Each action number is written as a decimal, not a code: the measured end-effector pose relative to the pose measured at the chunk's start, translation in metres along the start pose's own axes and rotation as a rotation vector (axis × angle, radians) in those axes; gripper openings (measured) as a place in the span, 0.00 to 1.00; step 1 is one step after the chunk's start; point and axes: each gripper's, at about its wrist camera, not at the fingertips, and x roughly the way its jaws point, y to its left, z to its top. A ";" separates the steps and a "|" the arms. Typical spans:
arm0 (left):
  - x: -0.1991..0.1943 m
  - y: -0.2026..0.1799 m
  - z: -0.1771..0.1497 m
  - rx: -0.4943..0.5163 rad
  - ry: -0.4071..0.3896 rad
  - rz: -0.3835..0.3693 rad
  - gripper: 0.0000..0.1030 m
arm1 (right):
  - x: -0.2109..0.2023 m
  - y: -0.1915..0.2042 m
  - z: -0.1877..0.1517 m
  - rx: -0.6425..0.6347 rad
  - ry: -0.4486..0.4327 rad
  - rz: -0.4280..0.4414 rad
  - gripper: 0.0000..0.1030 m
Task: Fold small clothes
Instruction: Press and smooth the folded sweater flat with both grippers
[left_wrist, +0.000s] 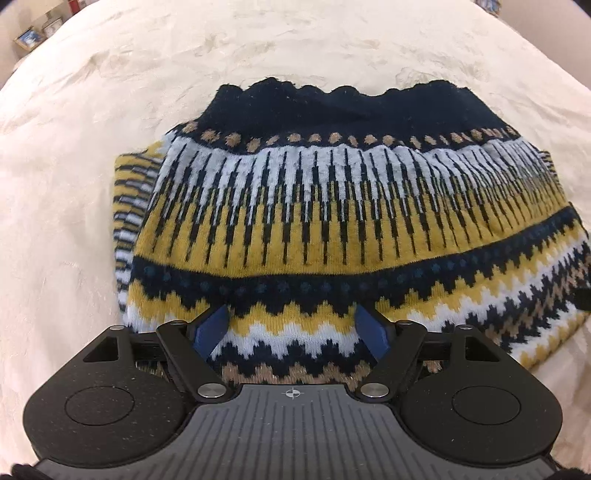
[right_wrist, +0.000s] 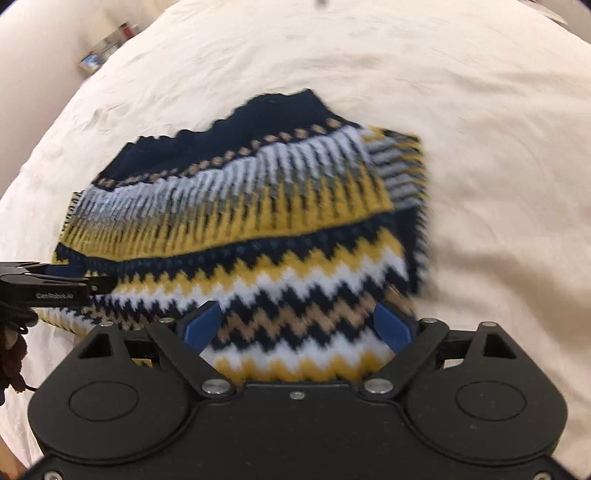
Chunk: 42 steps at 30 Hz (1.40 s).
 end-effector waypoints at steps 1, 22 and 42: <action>-0.004 -0.001 -0.004 -0.008 -0.001 0.000 0.73 | -0.002 -0.002 -0.004 0.010 0.002 -0.003 0.88; 0.005 -0.016 -0.033 -0.046 0.095 0.026 1.00 | 0.019 -0.084 0.027 0.301 -0.023 0.182 0.93; -0.023 -0.037 0.086 -0.170 -0.004 -0.051 0.83 | 0.061 -0.091 0.036 0.188 0.041 0.365 1.00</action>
